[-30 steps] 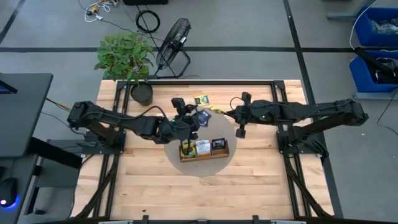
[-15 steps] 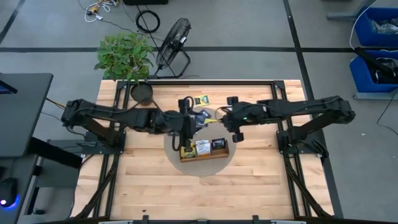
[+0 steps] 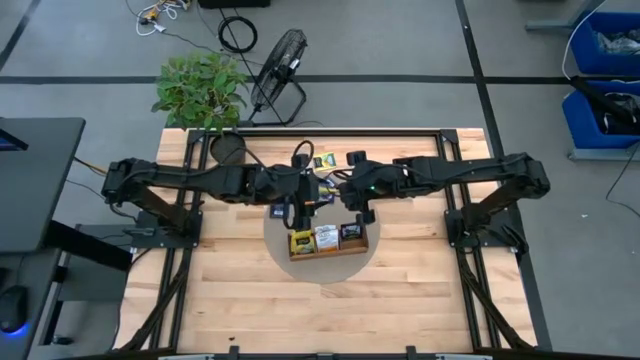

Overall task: Pick & Place Tea
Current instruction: Put the yellow tea bag into the left section of the wooden organizer

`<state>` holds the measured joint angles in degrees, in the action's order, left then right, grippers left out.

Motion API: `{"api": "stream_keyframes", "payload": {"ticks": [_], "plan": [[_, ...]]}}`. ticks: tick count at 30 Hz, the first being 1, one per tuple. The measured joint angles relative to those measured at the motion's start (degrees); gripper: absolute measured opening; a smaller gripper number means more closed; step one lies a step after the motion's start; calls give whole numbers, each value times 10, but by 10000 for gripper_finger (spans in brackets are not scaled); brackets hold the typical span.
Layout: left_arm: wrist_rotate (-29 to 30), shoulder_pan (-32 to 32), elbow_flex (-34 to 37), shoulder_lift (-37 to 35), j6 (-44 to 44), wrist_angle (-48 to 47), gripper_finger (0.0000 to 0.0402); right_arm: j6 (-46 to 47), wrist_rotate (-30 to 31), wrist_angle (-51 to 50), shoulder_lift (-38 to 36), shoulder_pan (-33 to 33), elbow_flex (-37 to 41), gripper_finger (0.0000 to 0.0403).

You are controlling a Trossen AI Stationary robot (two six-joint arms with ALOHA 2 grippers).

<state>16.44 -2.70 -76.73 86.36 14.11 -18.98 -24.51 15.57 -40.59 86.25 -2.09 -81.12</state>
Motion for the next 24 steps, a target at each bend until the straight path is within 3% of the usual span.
{"api": "stream_keyframes", "payload": {"ticks": [24], "plan": [[-16,7,0,35,22,41,49,7,-1,5,0,0,0,0]]}}
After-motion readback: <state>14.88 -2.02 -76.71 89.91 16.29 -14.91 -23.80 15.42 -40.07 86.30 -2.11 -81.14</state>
